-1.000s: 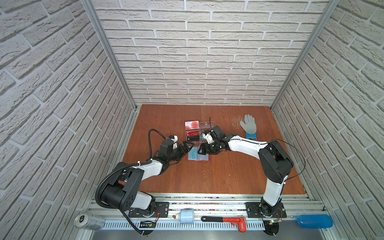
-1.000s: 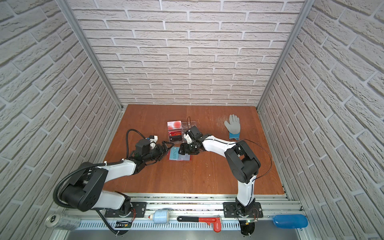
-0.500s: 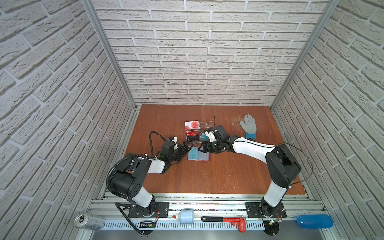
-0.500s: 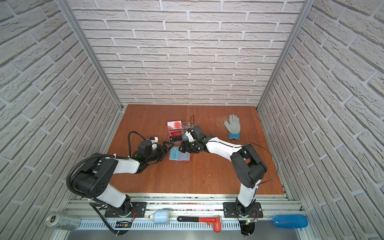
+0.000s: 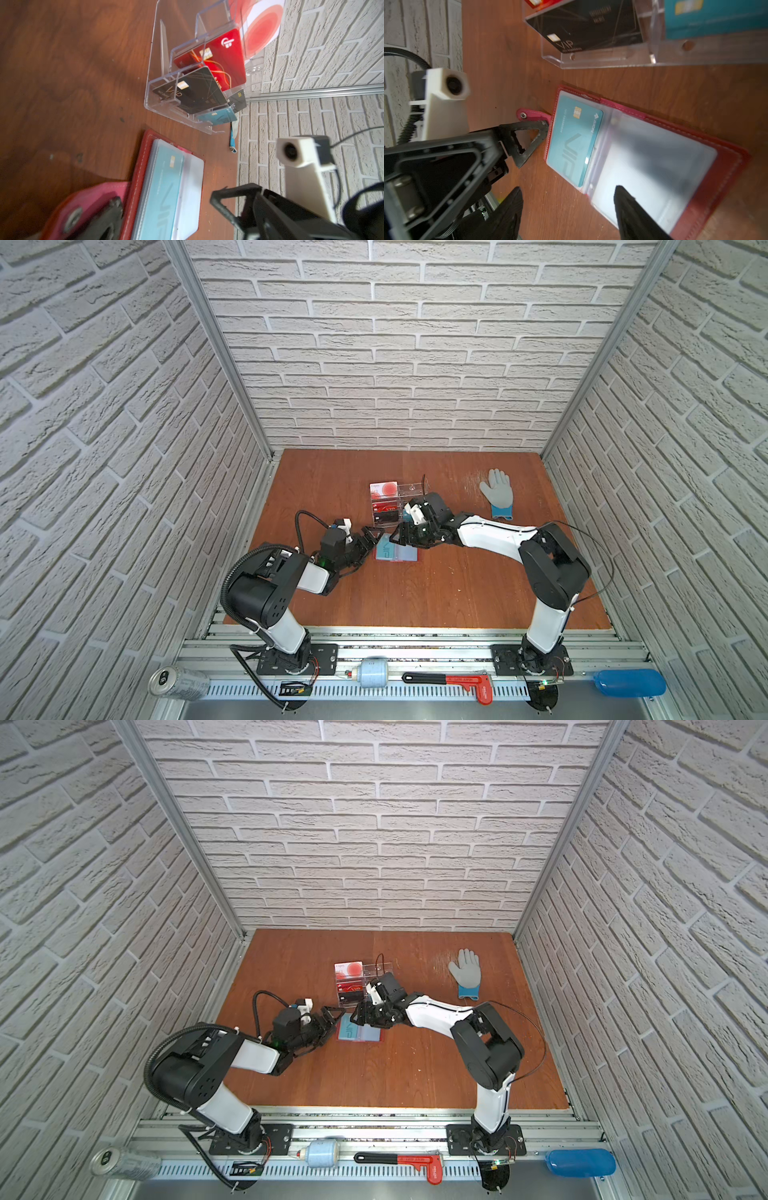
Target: Take the credit cards out of the card holder
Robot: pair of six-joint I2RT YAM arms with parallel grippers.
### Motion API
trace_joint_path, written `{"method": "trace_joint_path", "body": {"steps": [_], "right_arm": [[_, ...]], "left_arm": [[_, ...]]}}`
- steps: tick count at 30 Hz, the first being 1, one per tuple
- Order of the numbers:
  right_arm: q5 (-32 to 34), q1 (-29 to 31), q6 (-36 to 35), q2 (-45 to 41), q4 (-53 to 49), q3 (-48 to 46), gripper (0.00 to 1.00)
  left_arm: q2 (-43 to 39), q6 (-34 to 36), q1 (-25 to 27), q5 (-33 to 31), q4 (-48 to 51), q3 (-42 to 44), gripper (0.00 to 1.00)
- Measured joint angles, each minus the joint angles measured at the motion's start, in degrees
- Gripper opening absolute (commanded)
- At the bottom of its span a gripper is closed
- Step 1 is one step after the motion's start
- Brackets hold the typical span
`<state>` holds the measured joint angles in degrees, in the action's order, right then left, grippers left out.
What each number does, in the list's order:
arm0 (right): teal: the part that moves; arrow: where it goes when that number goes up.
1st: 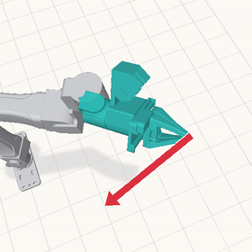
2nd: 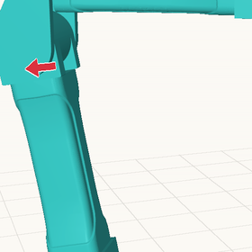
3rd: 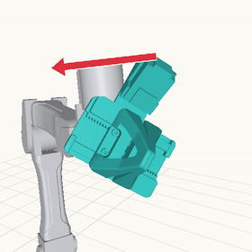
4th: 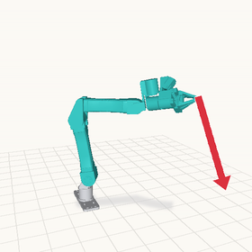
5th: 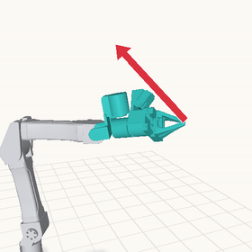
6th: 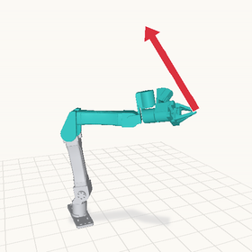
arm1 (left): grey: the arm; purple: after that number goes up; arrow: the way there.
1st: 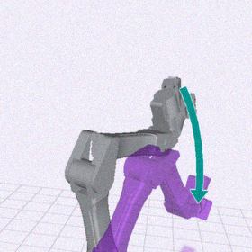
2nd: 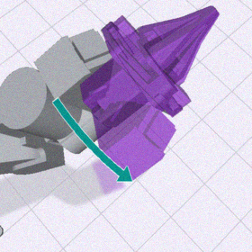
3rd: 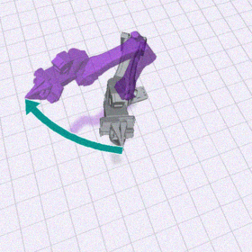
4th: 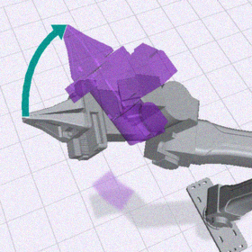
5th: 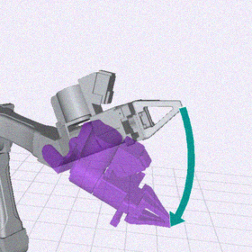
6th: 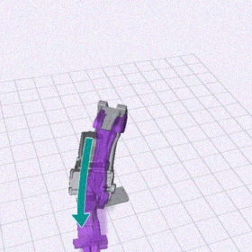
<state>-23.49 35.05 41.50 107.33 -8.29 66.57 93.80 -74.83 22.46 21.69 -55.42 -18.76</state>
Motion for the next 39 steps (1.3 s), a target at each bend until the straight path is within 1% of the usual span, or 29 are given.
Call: {"method": "trace_joint_path", "body": {"steps": [4, 10, 16, 24, 27, 30, 33, 39], "right_arm": [[-1.97, 0.11, 1.84, 3.17, 3.41, -0.02, 0.71], [-3.67, 0.31, 3.65, 5.18, 7.65, 0.00, 0.71], [-5.25, 0.37, 4.94, 6.91, 11.08, 0.09, 0.71], [-5.77, 0.20, 7.23, 7.65, 14.34, -0.02, 0.71], [-6.25, 0.15, 8.61, 7.91, 17.94, -1.01, 0.71], [-7.39, 0.13, 10.54, 8.83, 23.91, -2.69, 0.71], [-8.39, 0.13, 12.26, 9.49, 29.59, -4.50, 0.71], [-8.94, 0.09, 14.38, 9.57, 37.53, -8.17, 0.71]], "left_arm": [[2.27, -1.62, -0.24, 0.04, -5.81, 1.33, 0.98], [5.07, -3.45, -0.28, 0.04, -11.89, 2.36, 0.98], [5.60, -3.91, -0.26, 0.00, -13.07, 2.58, 0.98], [6.45, -4.63, 0.31, -0.85, -15.39, 3.21, 0.98], [7.02, -4.96, 0.57, -1.29, -16.76, 3.54, 0.98], [7.65, -5.66, 0.83, -1.77, -18.16, 3.74, 0.98], [7.74, -6.21, 0.94, -2.21, -18.58, 3.87, 0.98], [7.74, -6.60, 1.14, -2.75, -19.02, 4.20, 0.98]]}}
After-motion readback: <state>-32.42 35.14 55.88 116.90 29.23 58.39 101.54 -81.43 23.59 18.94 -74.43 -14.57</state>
